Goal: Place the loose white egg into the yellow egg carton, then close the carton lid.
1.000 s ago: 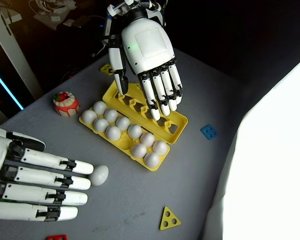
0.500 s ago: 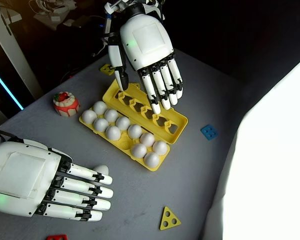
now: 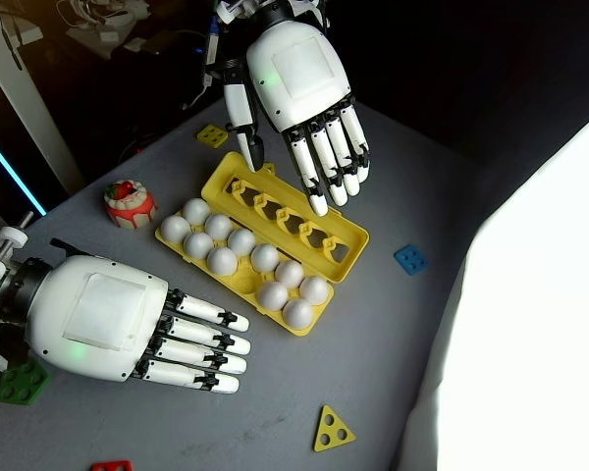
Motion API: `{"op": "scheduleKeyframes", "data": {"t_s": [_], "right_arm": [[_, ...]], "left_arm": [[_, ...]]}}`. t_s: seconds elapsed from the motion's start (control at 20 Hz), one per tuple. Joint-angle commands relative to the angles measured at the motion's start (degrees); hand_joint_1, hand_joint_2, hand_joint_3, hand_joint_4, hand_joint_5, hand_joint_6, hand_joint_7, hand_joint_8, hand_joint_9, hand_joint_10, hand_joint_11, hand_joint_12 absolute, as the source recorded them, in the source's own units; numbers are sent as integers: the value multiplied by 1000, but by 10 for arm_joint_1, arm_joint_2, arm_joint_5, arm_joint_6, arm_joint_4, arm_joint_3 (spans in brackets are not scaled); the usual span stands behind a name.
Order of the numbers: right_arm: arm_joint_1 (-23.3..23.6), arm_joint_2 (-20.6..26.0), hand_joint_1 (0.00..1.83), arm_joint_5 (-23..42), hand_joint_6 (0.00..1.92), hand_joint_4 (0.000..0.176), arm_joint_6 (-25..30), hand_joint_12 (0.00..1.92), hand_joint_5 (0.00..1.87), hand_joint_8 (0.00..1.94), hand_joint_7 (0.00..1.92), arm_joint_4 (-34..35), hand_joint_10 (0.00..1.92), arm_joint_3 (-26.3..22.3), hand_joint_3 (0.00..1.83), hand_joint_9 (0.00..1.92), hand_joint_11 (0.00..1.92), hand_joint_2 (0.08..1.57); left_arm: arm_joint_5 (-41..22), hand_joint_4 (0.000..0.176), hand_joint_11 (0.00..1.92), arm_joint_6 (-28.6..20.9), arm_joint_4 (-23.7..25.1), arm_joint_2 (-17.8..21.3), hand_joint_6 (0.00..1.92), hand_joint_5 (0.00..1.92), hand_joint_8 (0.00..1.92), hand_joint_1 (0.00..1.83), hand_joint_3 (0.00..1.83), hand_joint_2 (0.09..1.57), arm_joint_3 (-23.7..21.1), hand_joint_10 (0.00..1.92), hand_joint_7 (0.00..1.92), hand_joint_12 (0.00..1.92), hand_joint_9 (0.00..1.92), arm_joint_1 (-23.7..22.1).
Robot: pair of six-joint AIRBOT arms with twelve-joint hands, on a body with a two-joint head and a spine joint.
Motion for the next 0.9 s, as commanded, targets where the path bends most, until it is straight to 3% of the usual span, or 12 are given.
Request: {"op": "scheduleKeyframes", "data": {"t_s": [0.0,0.1,0.15,0.2,0.4,0.55,0.7,0.85], "right_arm": [[3,1,1009,26,75,17,-1,19,272,2,101,-18,0,0,0,0,0,1145],[-1,-4,1004,28,83,21,-2,15,288,0,82,-16,0,3,0,0,0,1143],[-4,-10,1046,27,116,3,-2,2,354,0,66,-16,0,8,0,0,0,1138],[-5,-13,1079,26,144,0,-2,0,394,0,57,-16,0,11,0,0,0,1134],[-14,-31,1111,14,610,0,-4,0,276,1,45,11,0,39,0,0,0,1194],[-21,-43,1118,15,696,0,-5,0,249,0,49,11,0,56,0,0,0,1191],[-27,-58,1112,15,679,0,-5,0,262,3,61,11,0,74,0,0,0,1191],[-31,-69,1092,15,651,0,-5,0,246,0,56,11,0,88,0,0,0,1205]], "left_arm": [[-23,37,0,0,33,3,1,161,3,361,1,1314,0,0,190,614,165,-1],[-36,41,0,0,26,4,3,167,4,349,0,1308,3,7,200,655,185,4],[-42,42,0,0,23,4,4,143,2,322,2,1317,4,3,185,580,173,8],[-44,43,0,0,21,5,7,152,4,319,1,1316,4,5,194,595,182,9],[-85,40,0,1,10,8,8,173,1,355,0,1309,5,2,184,637,170,24],[-87,36,0,1,3,9,9,187,2,378,0,1308,5,5,188,678,181,24],[-85,46,0,1,-8,8,6,156,4,347,0,1305,8,0,179,603,174,25],[-67,36,0,1,-15,9,5,167,2,318,2,1313,10,1,168,628,174,16]]}}
